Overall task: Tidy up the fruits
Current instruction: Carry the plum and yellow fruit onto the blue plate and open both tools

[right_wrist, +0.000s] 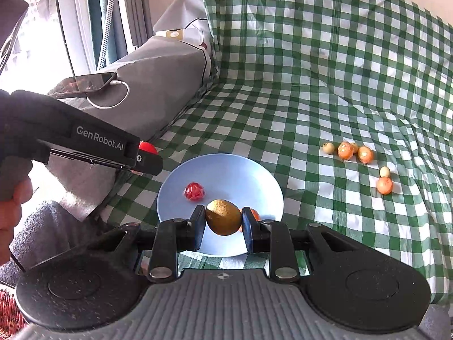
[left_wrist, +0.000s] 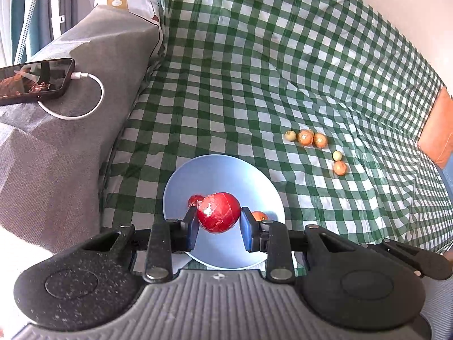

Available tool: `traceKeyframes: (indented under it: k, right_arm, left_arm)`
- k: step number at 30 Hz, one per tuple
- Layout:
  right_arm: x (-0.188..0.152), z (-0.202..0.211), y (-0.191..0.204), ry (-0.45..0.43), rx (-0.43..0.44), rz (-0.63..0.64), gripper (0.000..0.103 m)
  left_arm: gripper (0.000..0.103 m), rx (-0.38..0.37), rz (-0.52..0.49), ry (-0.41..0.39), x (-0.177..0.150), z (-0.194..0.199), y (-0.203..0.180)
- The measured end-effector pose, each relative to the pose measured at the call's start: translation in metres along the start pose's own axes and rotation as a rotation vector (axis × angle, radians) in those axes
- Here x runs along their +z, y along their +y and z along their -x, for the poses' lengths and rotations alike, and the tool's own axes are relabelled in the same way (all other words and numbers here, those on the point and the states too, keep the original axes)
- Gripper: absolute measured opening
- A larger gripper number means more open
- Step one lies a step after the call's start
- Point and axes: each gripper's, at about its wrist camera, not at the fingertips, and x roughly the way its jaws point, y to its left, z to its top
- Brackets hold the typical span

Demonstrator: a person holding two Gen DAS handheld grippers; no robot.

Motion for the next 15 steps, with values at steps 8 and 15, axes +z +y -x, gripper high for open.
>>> traceKeyframes:
  k: [8,15]
  right_arm:
    - [0.000,-0.010,-0.007,0.019,-0.005,-0.023,0.029]
    - [0.004,-0.027,-0.013,0.035,-0.014,-0.027,0.029]
  left_arm:
    - [0.034,0.004,-0.004,0.021,0.003,-0.011,-0.001]
    - [0.034,0.013,-0.005,0.046,0.010,-0.029,0.000]
